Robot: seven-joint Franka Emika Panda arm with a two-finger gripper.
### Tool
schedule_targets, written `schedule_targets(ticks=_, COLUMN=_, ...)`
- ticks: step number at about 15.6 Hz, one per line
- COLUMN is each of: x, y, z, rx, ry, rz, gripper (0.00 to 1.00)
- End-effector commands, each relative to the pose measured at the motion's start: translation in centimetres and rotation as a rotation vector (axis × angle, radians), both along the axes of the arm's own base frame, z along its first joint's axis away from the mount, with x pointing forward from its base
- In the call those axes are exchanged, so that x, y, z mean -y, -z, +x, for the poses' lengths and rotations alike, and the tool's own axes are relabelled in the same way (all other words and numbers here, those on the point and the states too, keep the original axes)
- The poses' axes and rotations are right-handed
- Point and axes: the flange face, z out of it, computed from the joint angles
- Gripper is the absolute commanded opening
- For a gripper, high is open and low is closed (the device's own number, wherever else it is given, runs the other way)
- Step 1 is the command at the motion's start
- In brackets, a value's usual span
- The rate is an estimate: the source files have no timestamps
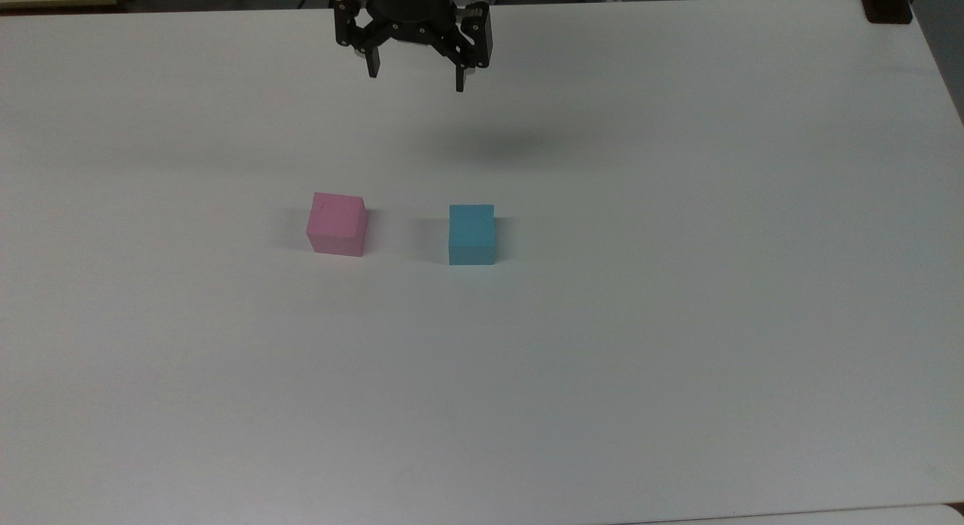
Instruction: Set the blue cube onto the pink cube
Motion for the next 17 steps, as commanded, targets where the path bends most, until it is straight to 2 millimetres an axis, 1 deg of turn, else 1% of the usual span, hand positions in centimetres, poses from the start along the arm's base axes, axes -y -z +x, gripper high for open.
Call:
schedule_targets(ticks=1, x=0.3, y=0.2, z=-0.2, rx=-0.012, ry=-0.093, rz=-0.019, gripper=1.00)
schedule_targets(ticks=12, x=0.1, y=0.7, z=0.2, rx=0.000, ry=-0.105, rz=-0.018, gripper=1.00)
schedule_targets(ticks=13, x=0.1, y=1.4, z=0.6, rx=-0.003, ry=-0.105, rz=-0.018, gripper=1.00)
schedule_targets(ticks=16, x=-0.9, y=5.5, z=2.7, rx=-0.010, ry=-0.121, rz=-0.013, gripper=1.00)
schedule_targets(ticks=17, x=-1.5, y=7.3, z=3.4, rx=-0.017, ry=-0.130, rz=-0.014, gripper=1.00)
